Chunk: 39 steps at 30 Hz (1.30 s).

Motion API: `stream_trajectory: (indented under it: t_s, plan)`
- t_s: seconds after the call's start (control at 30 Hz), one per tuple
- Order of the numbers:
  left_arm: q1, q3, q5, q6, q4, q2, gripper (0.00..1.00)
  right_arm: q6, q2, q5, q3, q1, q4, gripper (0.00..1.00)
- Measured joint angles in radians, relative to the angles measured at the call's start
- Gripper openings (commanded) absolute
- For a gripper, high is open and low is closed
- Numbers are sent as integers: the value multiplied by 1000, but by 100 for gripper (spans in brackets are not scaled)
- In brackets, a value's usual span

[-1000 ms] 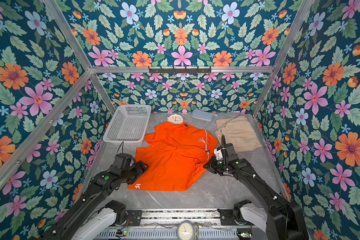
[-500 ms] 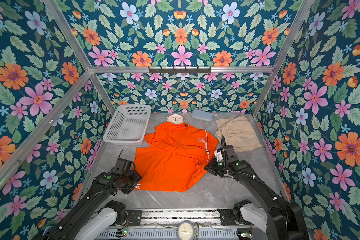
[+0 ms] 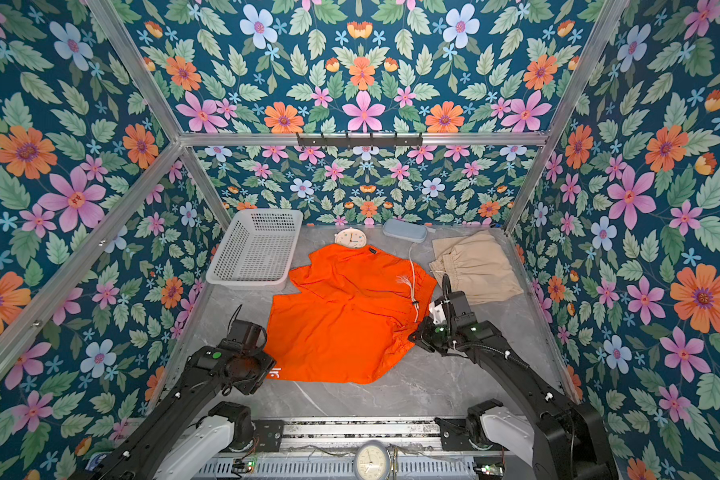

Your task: Fold and stack the shorts

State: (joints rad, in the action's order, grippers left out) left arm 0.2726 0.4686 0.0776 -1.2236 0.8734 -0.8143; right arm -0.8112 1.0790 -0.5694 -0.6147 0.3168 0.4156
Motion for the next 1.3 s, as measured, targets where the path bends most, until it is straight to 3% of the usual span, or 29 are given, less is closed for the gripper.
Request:
stream_trajectory:
  t_s: [0.27, 0.57, 0.7, 1.0, 1.17, 1.3]
  plan:
    - [-13, -30, -2, 20, -85, -87, 51, 0, -9, 3, 18, 0, 0, 1]
    - [-28, -63, -39, 45, -163, -137, 12, 0, -43, 15, 23, 0, 8, 1]
    - [-28, -42, -64, 53, -146, -108, 0, 4, -77, 24, 26, 0, 31, 0]
    - [-28, 99, -123, 56, 2, 59, 0, 38, -217, 40, -21, 0, 229, 0]
    - [-28, 321, -187, 123, 85, 48, 0, 71, -275, 64, -164, 1, 365, 0]
    - [-28, 543, -247, 225, 124, -40, 0, 126, -210, 88, -351, 1, 445, 0]
